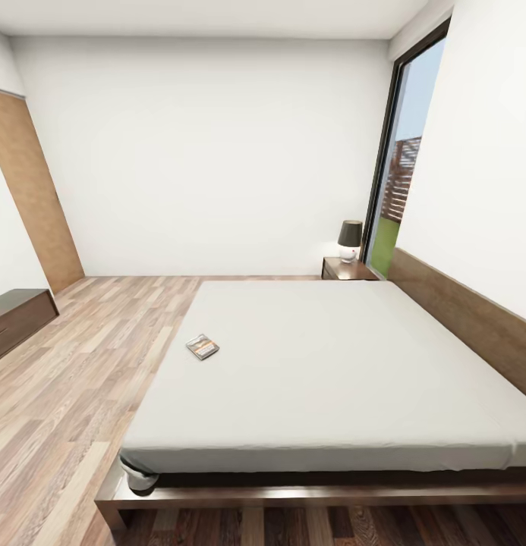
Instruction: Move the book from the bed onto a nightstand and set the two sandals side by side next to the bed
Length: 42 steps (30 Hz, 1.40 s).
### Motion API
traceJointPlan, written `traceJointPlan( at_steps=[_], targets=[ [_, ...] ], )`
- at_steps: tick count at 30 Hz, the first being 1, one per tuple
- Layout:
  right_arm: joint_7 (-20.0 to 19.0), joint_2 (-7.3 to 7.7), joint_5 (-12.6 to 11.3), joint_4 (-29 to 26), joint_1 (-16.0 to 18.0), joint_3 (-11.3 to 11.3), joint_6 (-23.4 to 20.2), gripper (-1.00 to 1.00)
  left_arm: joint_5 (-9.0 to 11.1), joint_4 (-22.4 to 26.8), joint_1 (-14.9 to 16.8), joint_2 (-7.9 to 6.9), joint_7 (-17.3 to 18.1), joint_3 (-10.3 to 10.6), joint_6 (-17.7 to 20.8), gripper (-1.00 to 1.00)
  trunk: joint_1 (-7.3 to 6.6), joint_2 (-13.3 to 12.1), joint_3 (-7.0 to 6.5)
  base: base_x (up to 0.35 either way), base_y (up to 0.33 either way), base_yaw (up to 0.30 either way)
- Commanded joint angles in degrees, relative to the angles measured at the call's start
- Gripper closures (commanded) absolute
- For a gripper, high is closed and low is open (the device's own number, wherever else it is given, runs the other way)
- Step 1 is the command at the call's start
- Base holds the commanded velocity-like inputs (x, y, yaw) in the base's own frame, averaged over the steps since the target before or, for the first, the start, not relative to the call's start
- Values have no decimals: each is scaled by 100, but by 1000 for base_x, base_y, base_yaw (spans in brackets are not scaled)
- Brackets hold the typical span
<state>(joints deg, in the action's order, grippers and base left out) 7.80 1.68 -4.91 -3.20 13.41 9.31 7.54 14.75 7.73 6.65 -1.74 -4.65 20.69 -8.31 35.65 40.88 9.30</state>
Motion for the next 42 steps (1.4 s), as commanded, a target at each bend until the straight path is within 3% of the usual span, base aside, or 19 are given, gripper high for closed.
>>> traceJointPlan(
  at_steps=[1, 42],
  targets=[
    [11, 3, -62, 7, 4, 42, 20, 100, 49, 0, 3, -2, -23, 50, -17, 100, 24, 49, 27, 0, 0, 0],
    [17, -3, -72, -13, 4, 23, 20, 100, 22, 376, 99, -37, -27, 50, -18, 100, 924, 1693, 764, 0, 0, 0]
  ],
)
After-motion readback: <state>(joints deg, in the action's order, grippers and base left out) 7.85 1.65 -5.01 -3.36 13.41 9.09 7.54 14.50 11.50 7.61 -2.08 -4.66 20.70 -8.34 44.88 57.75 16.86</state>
